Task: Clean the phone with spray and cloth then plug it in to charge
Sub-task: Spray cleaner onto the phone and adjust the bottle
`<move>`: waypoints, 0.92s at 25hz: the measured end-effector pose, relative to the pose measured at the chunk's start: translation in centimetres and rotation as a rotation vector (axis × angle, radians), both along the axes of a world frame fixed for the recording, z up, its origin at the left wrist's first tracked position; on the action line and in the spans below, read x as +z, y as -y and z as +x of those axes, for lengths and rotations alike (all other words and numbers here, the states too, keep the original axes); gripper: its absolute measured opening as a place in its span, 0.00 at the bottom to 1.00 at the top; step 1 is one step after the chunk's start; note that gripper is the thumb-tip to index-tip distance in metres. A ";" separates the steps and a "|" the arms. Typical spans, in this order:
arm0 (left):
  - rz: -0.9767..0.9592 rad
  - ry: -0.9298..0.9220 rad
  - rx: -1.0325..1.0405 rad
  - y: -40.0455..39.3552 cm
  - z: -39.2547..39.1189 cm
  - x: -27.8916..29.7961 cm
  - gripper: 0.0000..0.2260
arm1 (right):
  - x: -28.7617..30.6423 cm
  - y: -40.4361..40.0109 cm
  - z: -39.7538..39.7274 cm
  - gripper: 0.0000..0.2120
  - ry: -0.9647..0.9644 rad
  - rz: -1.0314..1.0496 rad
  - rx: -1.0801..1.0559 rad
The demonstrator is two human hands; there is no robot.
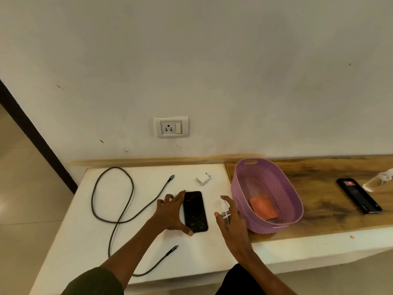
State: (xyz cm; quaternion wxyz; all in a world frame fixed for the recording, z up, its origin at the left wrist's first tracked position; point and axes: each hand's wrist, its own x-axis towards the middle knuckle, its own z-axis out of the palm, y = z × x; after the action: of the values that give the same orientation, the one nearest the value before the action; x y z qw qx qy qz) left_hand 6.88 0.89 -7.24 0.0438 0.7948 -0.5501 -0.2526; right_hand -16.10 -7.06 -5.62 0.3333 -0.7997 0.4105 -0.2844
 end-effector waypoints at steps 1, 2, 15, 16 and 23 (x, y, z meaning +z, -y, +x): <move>-0.003 -0.018 0.013 -0.1 -0.2 0.1 0.66 | 0.0 -0.1 -0.4 0.24 0.024 0.045 -0.026; -0.010 -0.031 0.030 -0.1 -0.5 0.2 0.65 | 0.2 -0.2 -0.7 0.25 0.027 0.085 -0.058; -0.435 0.055 0.089 2.9 -6.0 1.2 0.15 | 8.3 0.4 0.3 0.43 0.231 0.161 -0.095; -0.431 0.029 0.095 3.5 -6.4 1.2 0.16 | 9.1 0.8 0.4 0.38 0.227 0.118 -0.112; -0.376 0.132 -0.068 7.9 -9.4 -0.3 0.23 | 11.0 4.0 -1.2 0.32 0.221 0.121 -0.175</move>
State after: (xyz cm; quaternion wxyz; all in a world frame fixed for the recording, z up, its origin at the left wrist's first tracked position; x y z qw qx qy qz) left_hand -2.48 -7.01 -7.57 0.1464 0.7685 -0.6157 -0.0941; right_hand -17.25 -11.11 5.38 0.3982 -0.7030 0.4559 -0.3734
